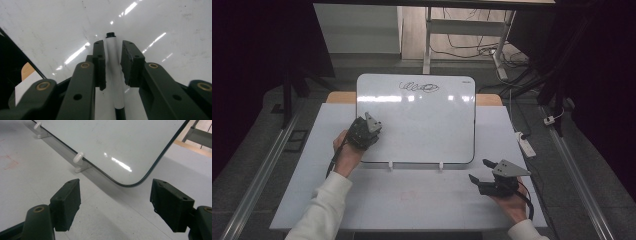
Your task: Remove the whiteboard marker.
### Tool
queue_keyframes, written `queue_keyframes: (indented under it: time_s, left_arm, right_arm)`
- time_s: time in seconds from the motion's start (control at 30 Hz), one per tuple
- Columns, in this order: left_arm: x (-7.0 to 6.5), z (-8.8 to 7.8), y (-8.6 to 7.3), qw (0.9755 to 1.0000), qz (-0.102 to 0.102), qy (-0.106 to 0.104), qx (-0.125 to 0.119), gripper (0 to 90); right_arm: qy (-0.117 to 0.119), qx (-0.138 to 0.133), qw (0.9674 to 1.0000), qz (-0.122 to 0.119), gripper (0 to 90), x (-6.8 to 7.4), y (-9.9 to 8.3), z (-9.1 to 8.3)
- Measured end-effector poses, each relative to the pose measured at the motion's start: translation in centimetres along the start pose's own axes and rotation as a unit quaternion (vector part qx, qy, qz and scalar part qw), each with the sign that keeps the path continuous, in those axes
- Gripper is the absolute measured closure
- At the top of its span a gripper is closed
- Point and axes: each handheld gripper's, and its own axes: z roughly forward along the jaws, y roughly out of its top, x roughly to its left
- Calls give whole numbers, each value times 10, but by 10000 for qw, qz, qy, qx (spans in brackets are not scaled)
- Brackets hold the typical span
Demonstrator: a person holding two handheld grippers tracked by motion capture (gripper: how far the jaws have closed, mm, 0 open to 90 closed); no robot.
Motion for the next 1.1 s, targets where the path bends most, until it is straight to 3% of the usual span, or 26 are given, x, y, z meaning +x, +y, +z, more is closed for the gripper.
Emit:
queue_keyframes:
  time_s: [0.23,0.7,0.93,1.1]
  left_arm:
    - [-5,4,2,9999,111,52,28,784]
    - [-9,-1,3,9998,119,-122,54,817]
    - [-6,-25,-1,9994,-14,-245,-229,816]
    - [-7,-44,0,9958,-207,-640,-620,816]
  right_arm:
    - [-38,-2,10000,0,244,0,0,-1]
    - [-98,-4,10000,-8,245,0,0,-1]
    - [-90,-62,9999,-4,247,0,-1,-2]
    - [6,-145,9999,54,265,0,1,-2]
